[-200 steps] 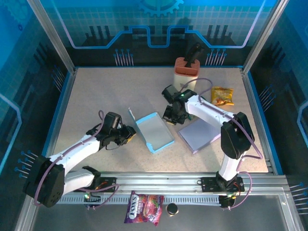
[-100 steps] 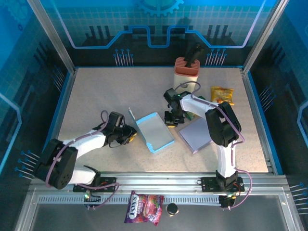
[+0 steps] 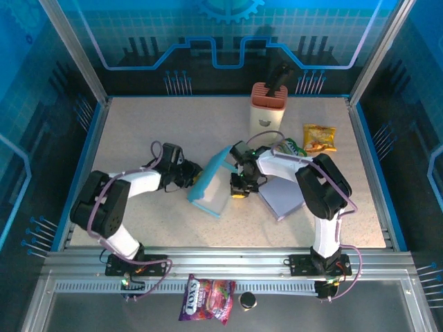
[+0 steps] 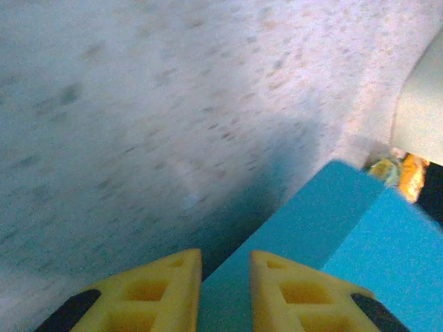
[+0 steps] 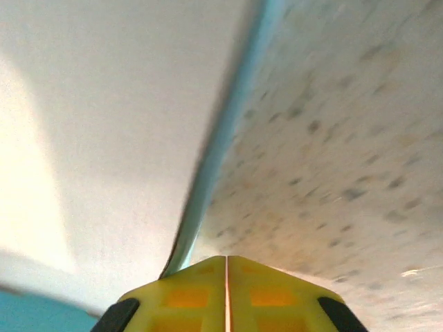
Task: Fold the paper box
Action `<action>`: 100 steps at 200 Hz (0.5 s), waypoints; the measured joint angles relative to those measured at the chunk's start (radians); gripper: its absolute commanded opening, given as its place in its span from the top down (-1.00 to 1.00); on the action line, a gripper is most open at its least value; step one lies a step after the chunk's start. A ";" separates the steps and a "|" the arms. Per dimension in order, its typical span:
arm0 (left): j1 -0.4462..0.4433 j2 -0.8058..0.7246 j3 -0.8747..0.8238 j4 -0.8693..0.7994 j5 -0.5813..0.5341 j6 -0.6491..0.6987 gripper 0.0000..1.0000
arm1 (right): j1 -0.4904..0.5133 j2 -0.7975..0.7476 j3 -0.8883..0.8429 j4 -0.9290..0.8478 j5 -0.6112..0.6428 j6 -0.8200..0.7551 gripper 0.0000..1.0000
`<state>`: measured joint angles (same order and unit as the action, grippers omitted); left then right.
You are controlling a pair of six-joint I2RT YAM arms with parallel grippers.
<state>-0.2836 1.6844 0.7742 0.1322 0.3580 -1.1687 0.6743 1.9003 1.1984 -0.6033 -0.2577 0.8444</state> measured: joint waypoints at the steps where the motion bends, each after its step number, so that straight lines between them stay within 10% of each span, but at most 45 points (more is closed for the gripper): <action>1: 0.000 0.007 0.005 0.003 0.004 0.000 0.52 | 0.004 -0.002 -0.005 0.005 -0.003 0.010 0.68; 100: 0.049 0.206 0.415 -0.175 0.167 0.214 0.22 | 0.084 -0.244 -0.130 0.187 -0.002 0.260 0.38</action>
<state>-0.2344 1.8904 1.1896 -0.0433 0.5247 -0.9550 0.7582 1.6562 1.0683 -0.4168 -0.2596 1.1046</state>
